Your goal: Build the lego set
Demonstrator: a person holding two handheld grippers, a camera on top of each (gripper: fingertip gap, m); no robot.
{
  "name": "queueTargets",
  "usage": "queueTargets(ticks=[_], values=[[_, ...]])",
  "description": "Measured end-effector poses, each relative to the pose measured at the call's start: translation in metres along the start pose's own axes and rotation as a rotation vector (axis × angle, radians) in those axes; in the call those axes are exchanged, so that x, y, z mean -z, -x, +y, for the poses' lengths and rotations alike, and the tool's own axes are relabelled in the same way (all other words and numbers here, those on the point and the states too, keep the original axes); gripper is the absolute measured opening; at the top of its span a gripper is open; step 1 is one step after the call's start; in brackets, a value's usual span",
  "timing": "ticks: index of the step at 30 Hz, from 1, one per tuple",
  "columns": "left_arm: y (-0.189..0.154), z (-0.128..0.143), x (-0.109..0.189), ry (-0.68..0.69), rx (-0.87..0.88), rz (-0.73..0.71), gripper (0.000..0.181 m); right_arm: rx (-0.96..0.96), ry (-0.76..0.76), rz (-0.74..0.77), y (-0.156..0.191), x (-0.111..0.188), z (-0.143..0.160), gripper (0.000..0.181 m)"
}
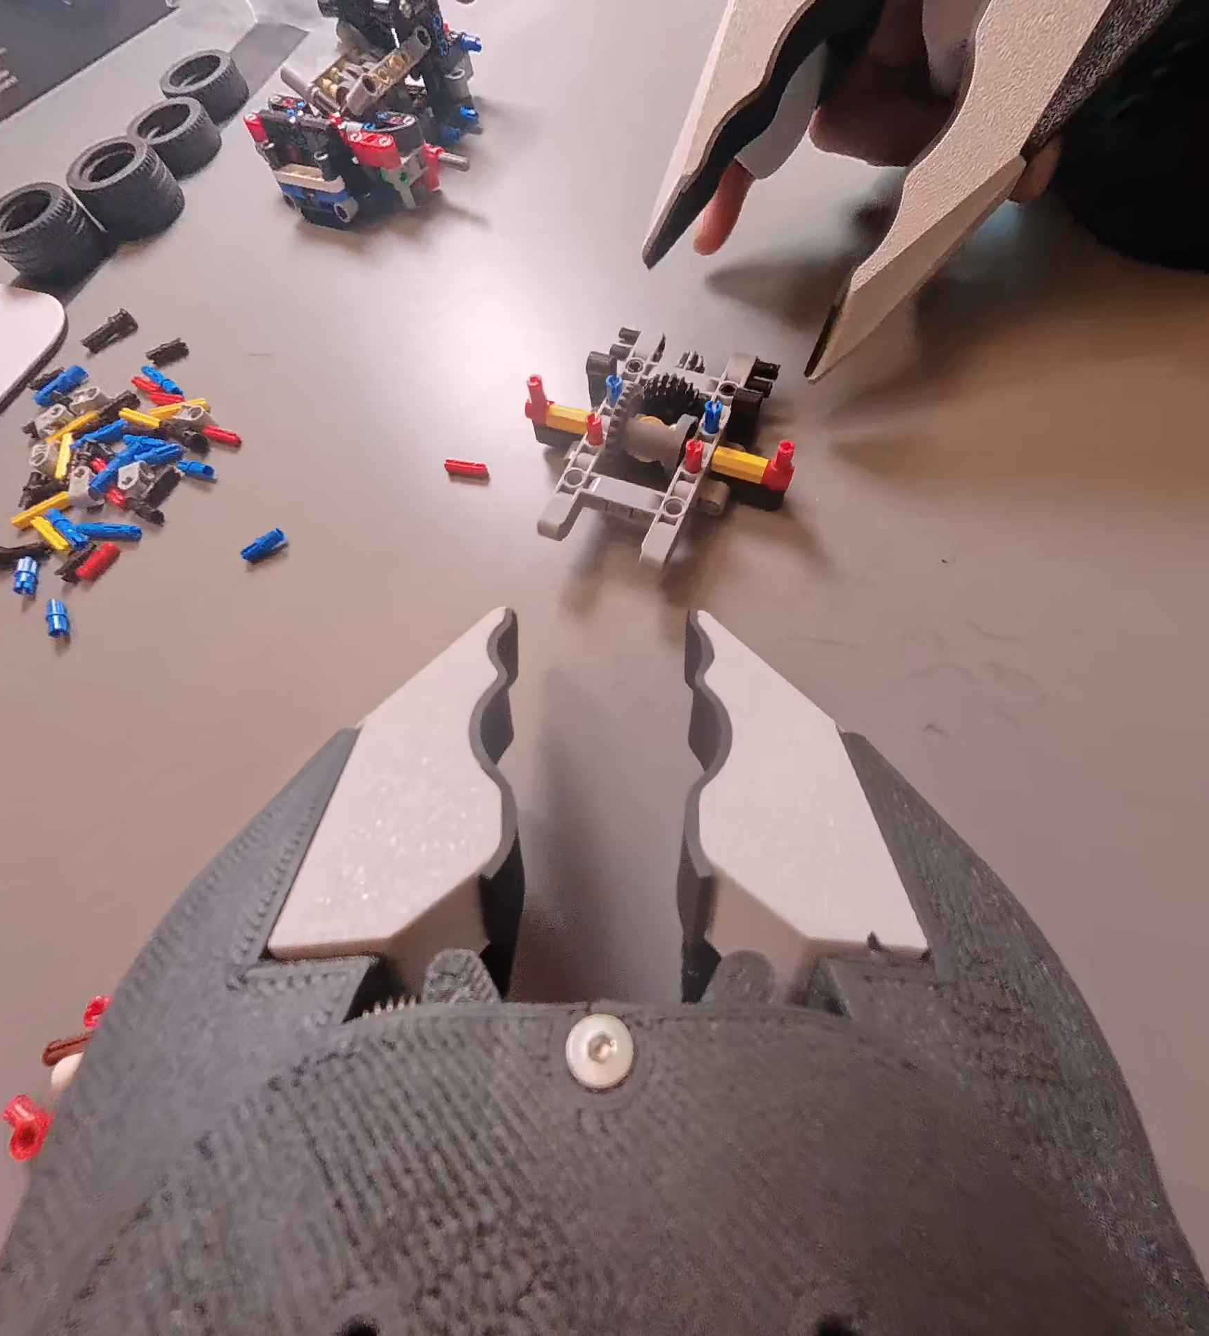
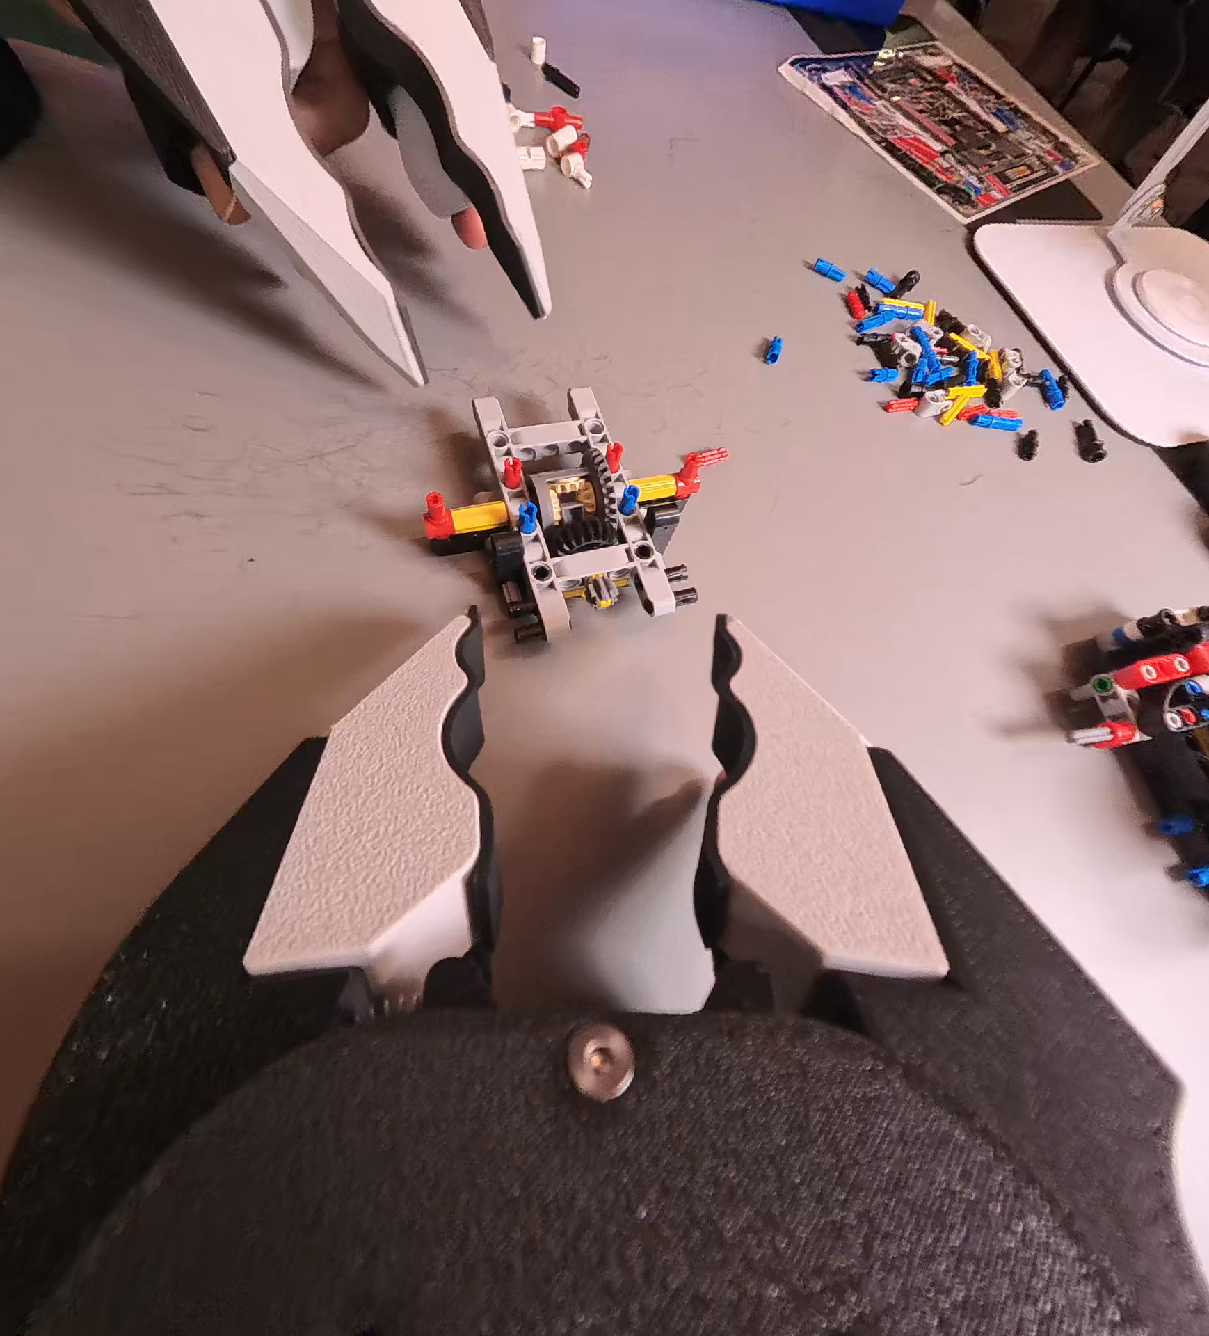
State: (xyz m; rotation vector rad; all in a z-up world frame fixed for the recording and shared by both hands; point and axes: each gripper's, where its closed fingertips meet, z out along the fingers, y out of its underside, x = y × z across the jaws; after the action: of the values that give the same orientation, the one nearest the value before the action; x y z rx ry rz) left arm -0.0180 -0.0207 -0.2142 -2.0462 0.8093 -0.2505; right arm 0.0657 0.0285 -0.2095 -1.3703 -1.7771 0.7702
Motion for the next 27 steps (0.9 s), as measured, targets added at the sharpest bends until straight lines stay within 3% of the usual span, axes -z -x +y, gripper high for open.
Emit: queueTargets(ticks=[8,27], values=[[-0.001,0.002,-0.004,0.01,-0.006,0.019,0.051,0.034,0.063,-0.033,-0.002,-0.012,0.006,0.065],[-0.003,0.005,-0.009,0.039,-0.022,0.019,0.042,0.072,0.023,0.059,-0.011,-0.009,0.0,0.021]])
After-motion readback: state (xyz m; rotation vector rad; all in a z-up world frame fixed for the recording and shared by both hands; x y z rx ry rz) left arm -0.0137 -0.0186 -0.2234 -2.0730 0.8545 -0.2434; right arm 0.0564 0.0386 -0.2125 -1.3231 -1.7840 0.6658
